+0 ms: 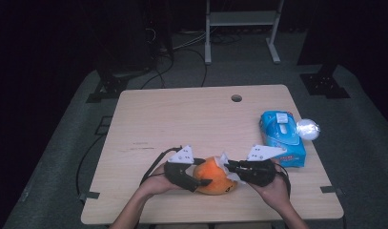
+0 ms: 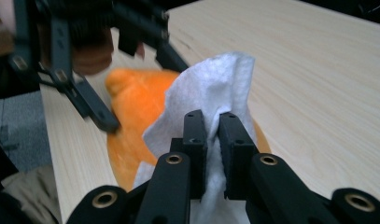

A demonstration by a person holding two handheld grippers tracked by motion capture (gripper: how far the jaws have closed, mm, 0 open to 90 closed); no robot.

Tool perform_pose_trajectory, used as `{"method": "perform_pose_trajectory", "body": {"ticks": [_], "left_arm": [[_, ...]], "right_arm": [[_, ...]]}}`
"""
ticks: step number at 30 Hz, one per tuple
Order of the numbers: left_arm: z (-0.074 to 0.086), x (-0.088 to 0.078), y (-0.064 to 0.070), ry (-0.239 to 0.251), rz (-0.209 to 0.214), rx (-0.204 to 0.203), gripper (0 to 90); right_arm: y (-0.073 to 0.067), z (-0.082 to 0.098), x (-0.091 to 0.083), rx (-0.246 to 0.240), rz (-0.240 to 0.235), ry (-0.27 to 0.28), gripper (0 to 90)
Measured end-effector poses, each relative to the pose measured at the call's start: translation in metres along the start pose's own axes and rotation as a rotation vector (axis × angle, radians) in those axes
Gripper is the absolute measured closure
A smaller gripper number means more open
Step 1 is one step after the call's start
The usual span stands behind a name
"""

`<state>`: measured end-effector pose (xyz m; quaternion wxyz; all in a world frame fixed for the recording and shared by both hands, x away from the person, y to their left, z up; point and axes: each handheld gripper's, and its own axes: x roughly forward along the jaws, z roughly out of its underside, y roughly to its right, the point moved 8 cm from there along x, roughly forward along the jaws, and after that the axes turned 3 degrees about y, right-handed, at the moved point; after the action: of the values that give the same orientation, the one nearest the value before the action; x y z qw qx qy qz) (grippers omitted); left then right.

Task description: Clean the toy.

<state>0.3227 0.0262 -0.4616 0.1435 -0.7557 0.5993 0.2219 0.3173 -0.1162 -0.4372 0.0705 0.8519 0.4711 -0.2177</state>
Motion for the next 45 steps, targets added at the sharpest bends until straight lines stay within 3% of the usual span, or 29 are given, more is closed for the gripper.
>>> {"method": "perform_pose_trajectory", "body": {"ticks": [7, 12, 15, 19, 22, 24, 27, 29, 33, 35, 37, 40, 42, 45], "left_arm": [[-0.003, 0.003, 0.008, 0.001, 0.012, 0.024, 28.7], [-0.002, 0.001, 0.006, 0.017, 0.027, 0.008, 31.5], [-0.004, 0.003, 0.007, 0.028, 0.029, 0.008, 32.1], [-0.007, 0.007, 0.013, 0.028, 0.031, 0.028, 31.5], [-0.006, 0.006, 0.013, 0.026, 0.033, 0.032, 31.2], [-0.004, 0.005, 0.012, 0.035, 0.040, 0.019, 31.3], [-0.004, 0.004, 0.012, 0.033, 0.044, 0.012, 31.3], [-0.004, 0.005, 0.012, 0.034, 0.046, 0.012, 31.0], [-0.009, 0.008, 0.010, 0.017, 0.019, 0.021, 15.4], [-0.011, 0.009, 0.009, 0.036, 0.000, 0.023, 13.6], [-0.009, 0.009, 0.008, 0.033, -0.003, 0.040, 18.8], [-0.005, 0.005, 0.004, 0.013, -0.008, 0.021, 30.0], [-0.001, 0.002, -0.001, -0.015, -0.017, 0.017, 33.4], [0.005, -0.005, -0.007, -0.013, -0.009, -0.021, 33.9]], "right_arm": [[-0.027, -0.016, 0.008, -0.060, -0.047, 0.021, 81.6], [-0.020, -0.011, 0.006, -0.083, -0.003, -0.017, 81.9], [-0.017, -0.013, 0.002, -0.072, 0.018, -0.001, 82.3], [-0.041, -0.021, 0.008, -0.122, -0.036, 0.005, 82.2], [-0.049, -0.020, 0.014, -0.160, -0.031, -0.023, 82.2], [-0.045, -0.019, 0.013, -0.142, -0.037, -0.020, 82.3], [-0.028, -0.015, 0.007, -0.111, 0.003, -0.020, 82.3], [-0.018, -0.012, 0.004, -0.066, 0.016, -0.010, 82.3], [-0.023, -0.009, 0.010, -0.062, 0.003, -0.016, 82.3], [-0.028, -0.009, 0.015, -0.066, -0.019, -0.015, 82.3], [-0.030, -0.010, 0.016, -0.080, -0.020, -0.017, 82.3], [-0.026, -0.011, 0.012, -0.069, -0.016, -0.009, 82.3], [-0.021, -0.008, 0.010, -0.064, 0.001, -0.013, 82.3], [-0.010, -0.001, 0.005, -0.034, 0.021, -0.021, 82.2]]}}
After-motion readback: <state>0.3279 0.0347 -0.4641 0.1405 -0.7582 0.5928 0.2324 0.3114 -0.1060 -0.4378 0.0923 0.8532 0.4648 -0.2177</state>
